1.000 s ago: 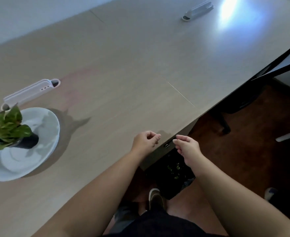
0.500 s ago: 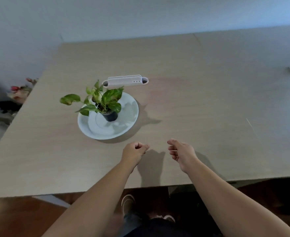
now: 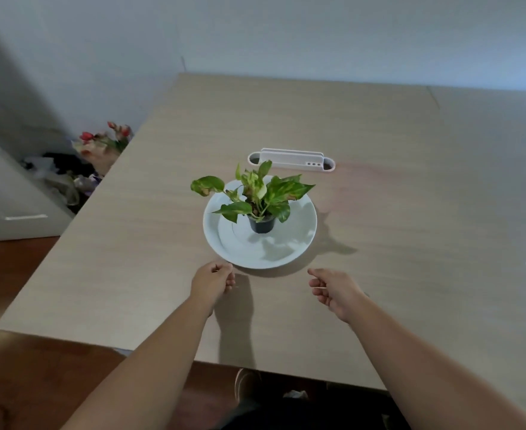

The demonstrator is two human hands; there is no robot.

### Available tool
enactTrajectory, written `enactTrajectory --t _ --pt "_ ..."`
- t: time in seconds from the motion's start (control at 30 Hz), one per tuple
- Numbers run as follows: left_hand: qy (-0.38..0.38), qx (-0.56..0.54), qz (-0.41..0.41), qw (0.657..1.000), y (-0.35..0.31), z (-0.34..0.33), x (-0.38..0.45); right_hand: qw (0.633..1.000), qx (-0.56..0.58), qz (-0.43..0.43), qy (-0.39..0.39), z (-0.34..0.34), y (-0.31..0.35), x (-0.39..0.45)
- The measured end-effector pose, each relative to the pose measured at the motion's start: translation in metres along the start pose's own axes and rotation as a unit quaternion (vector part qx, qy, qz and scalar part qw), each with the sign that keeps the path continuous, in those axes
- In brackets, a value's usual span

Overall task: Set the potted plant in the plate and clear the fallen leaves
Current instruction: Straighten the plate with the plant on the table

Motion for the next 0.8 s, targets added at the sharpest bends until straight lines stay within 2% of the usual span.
enactTrajectory --t 0.47,0.67,0.8 --pt "0.026 -0.037 0.006 0.999 -0.028 0.035 0.077 0.998 -0.017 -0.004 -0.054 -0.043 0.007 0.037" --pt "0.044 -0.061 -0.007 0.997 -0.043 0.018 0.087 0.998 -0.007 -0.007 -0.061 -0.033 0.013 0.047" --pt "0.057 -0.037 -0.023 0.997 -0.055 -0.002 0.094 0.997 -0.002 0.006 -0.082 -0.017 0.024 0.054"
Point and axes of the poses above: each hand's wrist, its own x-axis towards the middle knuckle, its own z-axis out of the back of the hand, y = z × x, the point moved 10 cm from there along x, towards the middle knuckle, and after that the axes turned 1 degree about z, right-handed, at the moved point
